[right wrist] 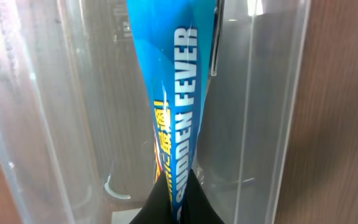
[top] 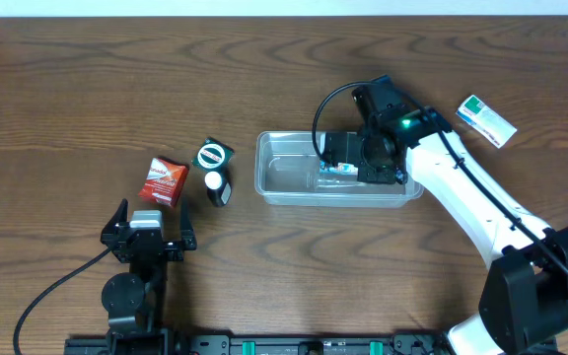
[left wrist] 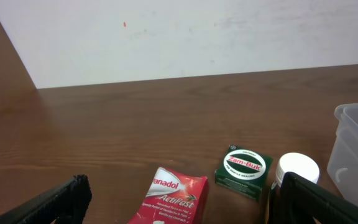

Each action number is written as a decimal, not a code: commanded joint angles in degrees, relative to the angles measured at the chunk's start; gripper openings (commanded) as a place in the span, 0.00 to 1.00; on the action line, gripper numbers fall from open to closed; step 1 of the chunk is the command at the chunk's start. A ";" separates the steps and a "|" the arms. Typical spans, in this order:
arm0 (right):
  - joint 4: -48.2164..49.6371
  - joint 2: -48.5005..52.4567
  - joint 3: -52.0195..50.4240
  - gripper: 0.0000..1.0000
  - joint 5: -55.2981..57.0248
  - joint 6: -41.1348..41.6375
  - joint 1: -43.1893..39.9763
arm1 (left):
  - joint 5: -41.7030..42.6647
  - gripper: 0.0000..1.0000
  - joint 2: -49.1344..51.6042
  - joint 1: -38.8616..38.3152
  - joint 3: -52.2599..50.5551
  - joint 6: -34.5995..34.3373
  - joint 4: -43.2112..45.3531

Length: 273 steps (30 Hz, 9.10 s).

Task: Pack container
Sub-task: 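Lift blue box with right gripper and carry over container, then lower blue box into container and open right gripper, then push blue box flat against container side with right gripper, then move right gripper to white-green Panadol box and grasp it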

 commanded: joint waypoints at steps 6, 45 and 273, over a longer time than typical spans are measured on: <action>0.20 0.44 -0.44 0.01 -1.44 -3.78 -1.33 | 1.01 0.98 0.09 0.28 -1.22 0.37 -1.44; 2.01 0.94 -3.52 0.19 -3.17 -0.52 0.52 | 1.01 0.98 0.09 0.28 -1.22 0.35 -1.44; -1.14 6.84 14.84 0.61 -3.13 80.39 9.62 | 1.01 0.98 0.09 0.28 -1.22 0.37 -1.44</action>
